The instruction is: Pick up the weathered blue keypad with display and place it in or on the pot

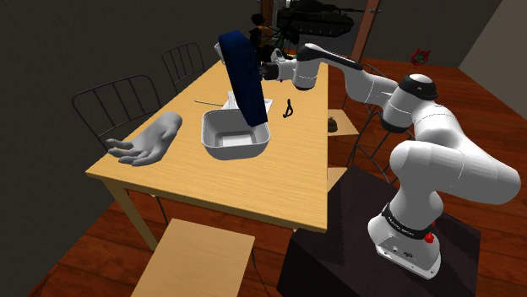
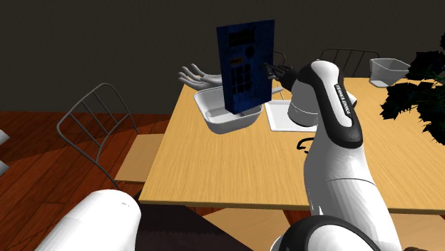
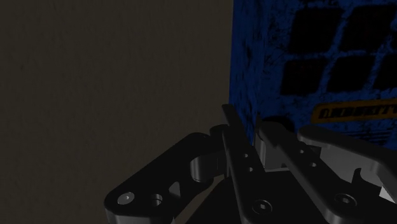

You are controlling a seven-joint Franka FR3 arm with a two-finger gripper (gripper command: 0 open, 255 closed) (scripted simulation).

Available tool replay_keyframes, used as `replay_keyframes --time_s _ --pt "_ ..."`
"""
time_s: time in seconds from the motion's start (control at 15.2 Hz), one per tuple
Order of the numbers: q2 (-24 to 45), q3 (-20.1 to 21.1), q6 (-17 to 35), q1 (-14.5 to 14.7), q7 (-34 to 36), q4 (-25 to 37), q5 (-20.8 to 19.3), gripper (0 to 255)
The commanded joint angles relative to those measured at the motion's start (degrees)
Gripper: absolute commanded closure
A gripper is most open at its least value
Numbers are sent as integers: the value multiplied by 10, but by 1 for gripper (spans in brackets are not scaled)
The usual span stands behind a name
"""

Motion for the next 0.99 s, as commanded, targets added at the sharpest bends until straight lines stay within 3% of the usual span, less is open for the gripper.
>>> replay_keyframes --time_s 0.0,0.46,0.53,0.86,0.92 --pt "-4 -3 0 1 -4 2 -1 255" --pt "-4 -3 0 1 -5 2 -1 255" --pt "-4 -3 0 1 -4 1 -1 0" --pt "-4 -3 0 1 -5 2 -1 0" --pt "-5 -3 -11 -14 -4 -3 -1 0"
